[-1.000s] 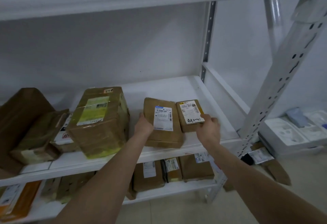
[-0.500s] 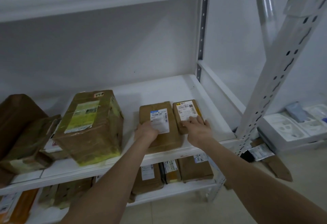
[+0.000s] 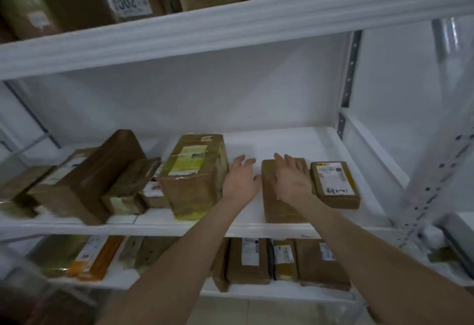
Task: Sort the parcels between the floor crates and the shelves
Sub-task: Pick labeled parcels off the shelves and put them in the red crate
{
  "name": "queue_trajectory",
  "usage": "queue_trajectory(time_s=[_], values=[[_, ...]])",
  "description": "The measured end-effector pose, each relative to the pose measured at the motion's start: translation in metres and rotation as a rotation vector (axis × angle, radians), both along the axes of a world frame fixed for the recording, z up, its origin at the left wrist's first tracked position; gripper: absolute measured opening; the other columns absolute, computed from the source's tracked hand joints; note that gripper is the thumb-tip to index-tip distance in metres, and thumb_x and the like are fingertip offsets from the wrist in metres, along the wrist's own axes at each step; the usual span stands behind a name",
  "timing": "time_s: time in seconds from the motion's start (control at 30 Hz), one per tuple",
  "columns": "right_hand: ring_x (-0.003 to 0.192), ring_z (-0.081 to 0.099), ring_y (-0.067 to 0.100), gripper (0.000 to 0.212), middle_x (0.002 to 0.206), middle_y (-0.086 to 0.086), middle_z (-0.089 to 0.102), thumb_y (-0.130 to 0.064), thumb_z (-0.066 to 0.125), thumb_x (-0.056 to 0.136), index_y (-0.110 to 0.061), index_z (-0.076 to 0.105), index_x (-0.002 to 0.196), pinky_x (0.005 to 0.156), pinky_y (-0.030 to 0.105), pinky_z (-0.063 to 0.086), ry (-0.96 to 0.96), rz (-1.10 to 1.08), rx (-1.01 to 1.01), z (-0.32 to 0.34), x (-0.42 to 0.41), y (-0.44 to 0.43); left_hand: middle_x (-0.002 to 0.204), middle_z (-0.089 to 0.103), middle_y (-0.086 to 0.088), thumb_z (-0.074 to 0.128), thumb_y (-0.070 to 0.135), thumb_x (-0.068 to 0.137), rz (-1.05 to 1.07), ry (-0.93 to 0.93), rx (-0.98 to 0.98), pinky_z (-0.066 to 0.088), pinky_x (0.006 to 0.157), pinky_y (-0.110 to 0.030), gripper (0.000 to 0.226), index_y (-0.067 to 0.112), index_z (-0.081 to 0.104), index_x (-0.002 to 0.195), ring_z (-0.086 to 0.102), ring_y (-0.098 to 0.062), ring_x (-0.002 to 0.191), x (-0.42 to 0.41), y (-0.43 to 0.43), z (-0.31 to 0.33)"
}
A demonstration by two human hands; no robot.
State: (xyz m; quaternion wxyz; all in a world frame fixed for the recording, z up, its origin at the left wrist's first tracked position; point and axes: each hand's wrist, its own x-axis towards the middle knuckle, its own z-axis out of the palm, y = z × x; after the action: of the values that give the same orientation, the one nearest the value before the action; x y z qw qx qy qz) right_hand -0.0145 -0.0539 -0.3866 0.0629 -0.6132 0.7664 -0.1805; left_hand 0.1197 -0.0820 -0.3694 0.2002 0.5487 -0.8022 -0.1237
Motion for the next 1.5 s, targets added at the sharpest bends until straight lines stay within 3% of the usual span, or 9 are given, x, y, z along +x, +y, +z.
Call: queue_trajectory(time_s=[0.23,0.47,0.6,0.73,0.83,1.0,1.2,1.3,1.5], values=[[0.141,0.022,0.033,0.073,0.155,0.011,0.023,-0.055,0.038,0.095,-0.020,0.009,0.152,0.112,0.049,0.026,-0.273,0.145,0.018,0.033,0.100,-0.025,0.151,0.029,-0.012,0.052,0.030,0.094,0.276,0.128,-0.232,0.041,0.101,-0.043,0.056,0.010,0.034,0.143,0.036,-0.031,0.134,0.094,-0.008,0.031],[0.136,0.035,0.031,0.085,0.153,0.012,0.030,-0.057,0.049,0.091,-0.010,0.012,0.151,0.106,0.038,0.033,-0.759,-0.039,0.170,0.040,0.145,-0.056,0.147,0.037,-0.019,0.055,0.038,0.094,0.420,0.527,0.249,0.037,0.106,-0.040,0.072,-0.002,0.024,0.146,0.040,-0.034,0.133,0.170,-0.056,0.032],[0.082,0.060,0.016,0.053,0.104,-0.003,0.065,-0.047,0.065,0.085,-0.015,0.053,0.125,0.063,0.028,0.046,-1.092,-0.154,0.241,0.038,0.154,-0.058,0.122,0.062,-0.017,0.060,0.033,0.091,0.323,0.738,0.488,0.049,0.097,-0.045,0.049,0.001,0.054,0.128,0.061,-0.032,0.110,0.185,-0.074,0.023],[0.074,0.064,0.011,0.033,0.085,-0.005,0.067,-0.026,0.073,0.082,-0.019,0.060,0.112,0.048,0.022,0.047,-1.259,-0.218,0.119,0.032,0.148,-0.052,0.114,0.068,-0.012,0.065,0.011,0.086,0.189,0.871,0.557,0.053,0.091,-0.045,0.034,0.006,0.060,0.120,0.065,-0.029,0.099,0.189,-0.083,0.024],[0.076,0.065,0.008,0.049,0.097,-0.004,0.067,-0.003,0.069,0.081,-0.022,0.050,0.123,0.050,0.020,0.050,-1.287,-0.186,-0.028,0.032,0.142,-0.042,0.115,0.065,-0.006,0.062,-0.001,0.082,0.073,0.919,0.593,0.057,0.083,-0.041,0.054,0.013,0.050,0.133,0.065,-0.024,0.098,0.184,-0.081,0.028],[0.096,0.065,0.017,0.081,0.117,0.003,0.063,0.017,0.061,0.075,-0.021,0.034,0.140,0.064,0.029,0.058,-1.177,-0.075,-0.164,0.035,0.135,-0.019,0.122,0.060,-0.004,0.063,-0.006,0.081,-0.058,0.989,0.575,0.051,0.094,-0.046,0.072,0.021,0.040,0.144,0.060,-0.025,0.110,0.172,-0.072,0.033],[0.098,0.063,0.012,0.076,0.115,-0.004,0.063,0.011,0.066,0.076,-0.027,0.041,0.137,0.068,0.027,0.057,-1.094,-0.082,-0.225,0.031,0.133,0.006,0.132,0.055,-0.006,0.063,-0.006,0.082,-0.088,0.971,0.593,0.047,0.097,-0.053,0.075,0.033,0.040,0.143,0.055,-0.028,0.120,0.166,-0.052,0.035],[0.099,0.064,0.016,0.071,0.113,-0.003,0.066,0.010,0.065,0.077,-0.028,0.046,0.134,0.081,0.038,0.058,-1.071,-0.099,-0.247,0.033,0.131,0.011,0.127,0.060,-0.003,0.062,-0.004,0.084,-0.076,0.925,0.618,0.050,0.092,-0.054,0.076,0.041,0.039,0.141,0.059,-0.026,0.113,0.167,-0.047,0.040],[0.090,0.067,0.019,0.055,0.105,0.001,0.070,-0.022,0.069,0.085,-0.027,0.047,0.135,0.084,0.045,0.055,-0.818,-0.221,-0.233,0.047,0.124,0.006,0.114,0.066,0.004,0.059,0.000,0.085,-0.018,0.846,0.629,0.048,0.061,-0.032,0.067,0.042,0.044,0.135,0.062,-0.016,0.092,0.166,-0.039,0.051]])
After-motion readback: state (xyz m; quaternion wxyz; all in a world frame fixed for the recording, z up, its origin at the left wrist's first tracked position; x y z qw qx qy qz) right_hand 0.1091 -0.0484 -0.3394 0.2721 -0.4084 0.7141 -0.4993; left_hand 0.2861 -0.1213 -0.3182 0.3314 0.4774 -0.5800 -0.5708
